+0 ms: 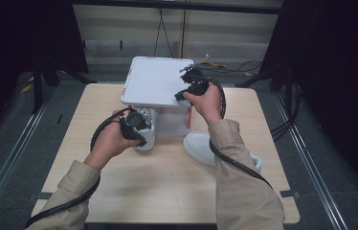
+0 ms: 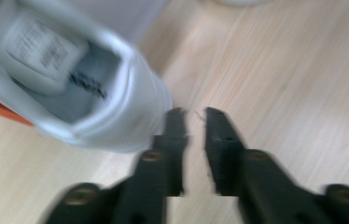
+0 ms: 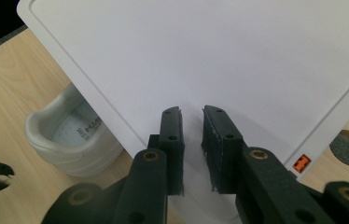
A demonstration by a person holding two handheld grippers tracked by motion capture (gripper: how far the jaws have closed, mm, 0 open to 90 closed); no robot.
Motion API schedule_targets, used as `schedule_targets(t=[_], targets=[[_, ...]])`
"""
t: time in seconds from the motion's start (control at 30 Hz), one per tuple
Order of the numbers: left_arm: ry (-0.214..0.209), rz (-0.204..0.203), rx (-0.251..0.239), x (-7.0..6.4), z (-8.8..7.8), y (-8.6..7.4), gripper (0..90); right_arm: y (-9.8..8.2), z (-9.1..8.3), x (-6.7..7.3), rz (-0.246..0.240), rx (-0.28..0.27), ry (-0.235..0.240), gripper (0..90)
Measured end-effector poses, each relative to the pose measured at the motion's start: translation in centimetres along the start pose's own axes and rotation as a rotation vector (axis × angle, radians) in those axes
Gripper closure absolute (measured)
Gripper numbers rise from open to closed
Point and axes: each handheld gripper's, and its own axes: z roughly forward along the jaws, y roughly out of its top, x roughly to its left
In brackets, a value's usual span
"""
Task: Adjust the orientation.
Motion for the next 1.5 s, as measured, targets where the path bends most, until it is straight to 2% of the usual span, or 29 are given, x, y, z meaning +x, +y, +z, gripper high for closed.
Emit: schedule_targets(t=[0.03,0.07,0.17,0.27,0.33,0.4,0.53,0.67,0.8,0.87,0.97,1.13,1.27,1.33,1.5], targets=[[0.000,0.000,0.000,0.0,0.0,0.0,89.3,0.0,0.0,0.0,-0.001,0.001,-0.002,77.6],[-0.015,-0.034,0.008,0.3,1.3,-0.3,90.0,0.0,0.0,0.1,-0.003,0.001,-0.005,77.6],[0.012,-0.048,0.033,0.7,2.6,-0.4,90.0,0.1,0.1,0.1,-0.013,0.002,-0.008,77.7],[-0.013,-0.053,0.041,1.0,3.1,-0.2,90.0,0.1,0.0,0.1,-0.010,0.007,-0.003,77.8],[-0.011,-0.035,0.055,1.0,3.2,0.1,90.0,0.1,0.1,0.0,-0.014,0.005,0.000,77.9],[-0.001,-0.034,0.025,1.0,3.3,0.3,90.0,0.0,0.1,-0.1,-0.012,-0.004,0.005,78.1],[0.024,-0.040,0.023,1.3,3.3,0.6,90.0,-0.1,0.1,0.0,-0.018,-0.011,0.002,78.0],[0.048,-0.049,0.000,1.6,3.6,1.0,90.0,-0.3,0.0,-0.2,-0.010,-0.023,0.012,78.5],[0.054,-0.062,-0.015,2.1,3.8,1.2,90.0,-0.3,0.1,-0.2,-0.013,-0.022,0.013,79.0],[0.042,-0.072,-0.016,2.4,3.8,1.3,90.0,-0.2,0.0,-0.2,-0.022,-0.016,0.007,79.0],[0.075,-0.076,-0.020,2.9,3.7,1.5,90.0,-0.1,0.1,-0.2,-0.026,-0.011,0.006,79.0],[0.084,-0.091,-0.041,3.4,3.6,2.0,90.0,-0.1,0.1,-0.2,-0.025,-0.012,0.013,79.8],[0.118,-0.083,-0.043,3.7,4.0,2.2,90.0,-0.1,0.1,-0.3,-0.024,-0.013,0.016,80.3],[0.105,-0.102,-0.045,3.9,4.2,2.2,90.0,-0.1,0.1,-0.3,-0.027,-0.011,0.012,80.3],[0.117,-0.101,-0.050,3.9,4.0,2.2,90.0,0.0,0.1,-0.3,-0.034,-0.005,0.012,80.3]])
